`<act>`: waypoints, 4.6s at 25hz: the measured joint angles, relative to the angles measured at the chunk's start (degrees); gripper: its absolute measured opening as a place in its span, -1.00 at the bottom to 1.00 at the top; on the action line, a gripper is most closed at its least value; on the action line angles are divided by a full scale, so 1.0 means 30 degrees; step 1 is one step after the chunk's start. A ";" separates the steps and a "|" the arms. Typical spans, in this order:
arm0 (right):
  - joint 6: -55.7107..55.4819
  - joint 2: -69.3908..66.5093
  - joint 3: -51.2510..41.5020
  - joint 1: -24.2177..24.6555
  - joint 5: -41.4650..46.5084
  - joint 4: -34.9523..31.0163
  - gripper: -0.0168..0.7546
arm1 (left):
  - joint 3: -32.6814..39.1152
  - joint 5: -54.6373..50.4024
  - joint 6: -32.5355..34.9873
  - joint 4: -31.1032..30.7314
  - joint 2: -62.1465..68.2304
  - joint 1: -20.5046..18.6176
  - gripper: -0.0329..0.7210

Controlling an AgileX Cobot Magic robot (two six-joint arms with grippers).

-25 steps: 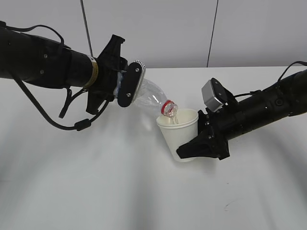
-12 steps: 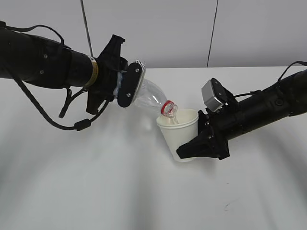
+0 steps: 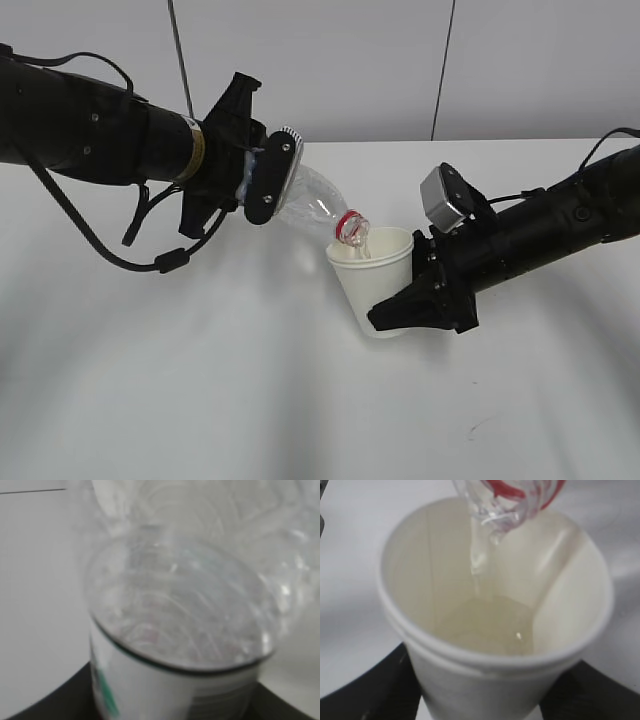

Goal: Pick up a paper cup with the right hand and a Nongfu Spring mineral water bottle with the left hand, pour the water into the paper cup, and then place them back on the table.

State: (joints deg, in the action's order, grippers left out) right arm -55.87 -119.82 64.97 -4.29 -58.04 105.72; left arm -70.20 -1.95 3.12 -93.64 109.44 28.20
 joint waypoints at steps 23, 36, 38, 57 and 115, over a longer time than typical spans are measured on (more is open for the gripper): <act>0.1467 0.0000 0.0000 0.0000 0.1044 0.0000 0.23 | -0.0753 0.0017 0.0000 0.0001 0.0000 0.0000 -0.01; 0.2358 0.0000 0.0000 0.0000 0.1165 0.0000 0.23 | -0.0852 0.0034 0.0000 -0.0593 0.0000 0.0000 -0.01; 0.2432 0.0000 0.0000 0.0000 0.1165 0.0000 0.23 | -0.0852 0.0034 0.0000 -0.0595 0.0000 0.0000 -0.01; 0.2528 0.0000 0.0000 0.0000 0.1206 0.0000 0.23 | -0.0852 0.0051 0.0000 -0.0648 0.0000 0.0000 -0.01; 0.6786 0.0000 0.0000 0.0000 0.2324 -0.7728 0.23 | -0.0890 0.3126 -0.0216 1.9434 0.0039 -0.1553 -0.01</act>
State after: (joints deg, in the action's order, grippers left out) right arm -35.51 -119.82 64.97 -4.29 -51.07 82.54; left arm -72.87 7.43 2.47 -35.34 109.56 23.54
